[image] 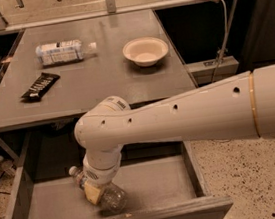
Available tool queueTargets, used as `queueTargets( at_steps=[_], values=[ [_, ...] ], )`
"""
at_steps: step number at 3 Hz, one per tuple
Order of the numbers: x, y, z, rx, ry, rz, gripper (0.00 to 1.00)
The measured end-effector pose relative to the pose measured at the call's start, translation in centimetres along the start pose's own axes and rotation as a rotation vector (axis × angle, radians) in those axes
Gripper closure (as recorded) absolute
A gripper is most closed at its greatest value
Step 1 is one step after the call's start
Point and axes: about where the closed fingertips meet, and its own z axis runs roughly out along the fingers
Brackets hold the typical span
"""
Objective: Place water bottle into top drawer
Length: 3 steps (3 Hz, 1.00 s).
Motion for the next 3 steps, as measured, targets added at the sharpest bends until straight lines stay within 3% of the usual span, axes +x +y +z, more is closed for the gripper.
queueTargets(
  at_steps=[1,2,3],
  values=[
    [0.0,0.0,0.0,0.0,0.0,0.0,0.11],
    [0.0,0.0,0.0,0.0,0.0,0.0,0.0],
    [0.0,0.0,0.0,0.0,0.0,0.0,0.0]
  ],
)
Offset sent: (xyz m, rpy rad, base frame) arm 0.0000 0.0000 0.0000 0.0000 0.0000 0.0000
